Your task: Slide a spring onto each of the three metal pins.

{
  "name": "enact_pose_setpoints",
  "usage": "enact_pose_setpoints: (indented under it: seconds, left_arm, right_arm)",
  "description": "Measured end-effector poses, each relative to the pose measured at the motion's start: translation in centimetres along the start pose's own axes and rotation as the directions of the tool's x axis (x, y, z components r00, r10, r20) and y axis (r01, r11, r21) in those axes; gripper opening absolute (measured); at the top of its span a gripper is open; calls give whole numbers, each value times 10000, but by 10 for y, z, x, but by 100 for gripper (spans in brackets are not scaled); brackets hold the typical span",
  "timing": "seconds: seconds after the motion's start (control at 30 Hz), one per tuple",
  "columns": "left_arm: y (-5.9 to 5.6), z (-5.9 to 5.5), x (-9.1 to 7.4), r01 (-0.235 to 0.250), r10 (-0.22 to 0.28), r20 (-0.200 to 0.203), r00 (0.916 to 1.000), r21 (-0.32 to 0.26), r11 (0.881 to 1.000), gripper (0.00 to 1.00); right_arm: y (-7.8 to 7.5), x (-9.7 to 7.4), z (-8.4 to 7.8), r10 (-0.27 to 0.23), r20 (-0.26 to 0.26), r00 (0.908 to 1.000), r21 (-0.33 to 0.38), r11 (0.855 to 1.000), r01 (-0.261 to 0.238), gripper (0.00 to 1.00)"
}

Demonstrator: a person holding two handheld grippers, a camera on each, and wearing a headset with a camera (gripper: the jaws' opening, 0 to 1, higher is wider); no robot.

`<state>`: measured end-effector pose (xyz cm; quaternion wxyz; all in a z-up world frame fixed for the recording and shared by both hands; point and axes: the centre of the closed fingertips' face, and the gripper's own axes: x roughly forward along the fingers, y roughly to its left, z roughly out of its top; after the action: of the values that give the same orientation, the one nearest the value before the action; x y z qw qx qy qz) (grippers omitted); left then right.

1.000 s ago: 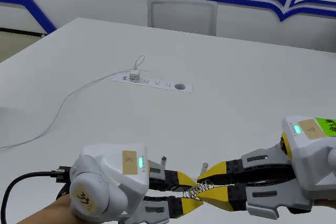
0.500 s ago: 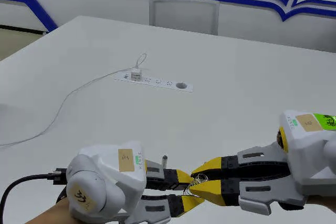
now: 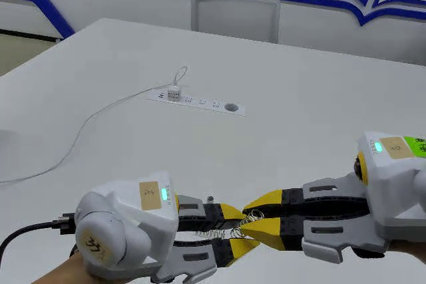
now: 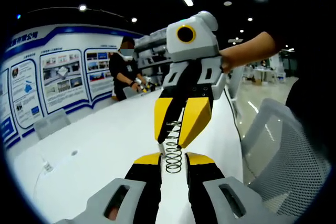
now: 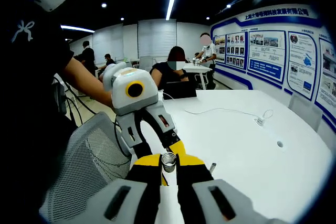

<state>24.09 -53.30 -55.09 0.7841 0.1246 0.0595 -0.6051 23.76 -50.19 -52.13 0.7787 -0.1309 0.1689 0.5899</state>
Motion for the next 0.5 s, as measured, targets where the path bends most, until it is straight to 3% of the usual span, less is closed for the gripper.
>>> enact_pose_setpoints:
  seconds: [0.5]
  left_arm:
    - [12, -17, -13, -723, 701, -352, 9969, -633, 9954, 40]
  right_arm:
    - [-15, -4, -1, -502, -36, 9987, 71, 9987, 502, 11]
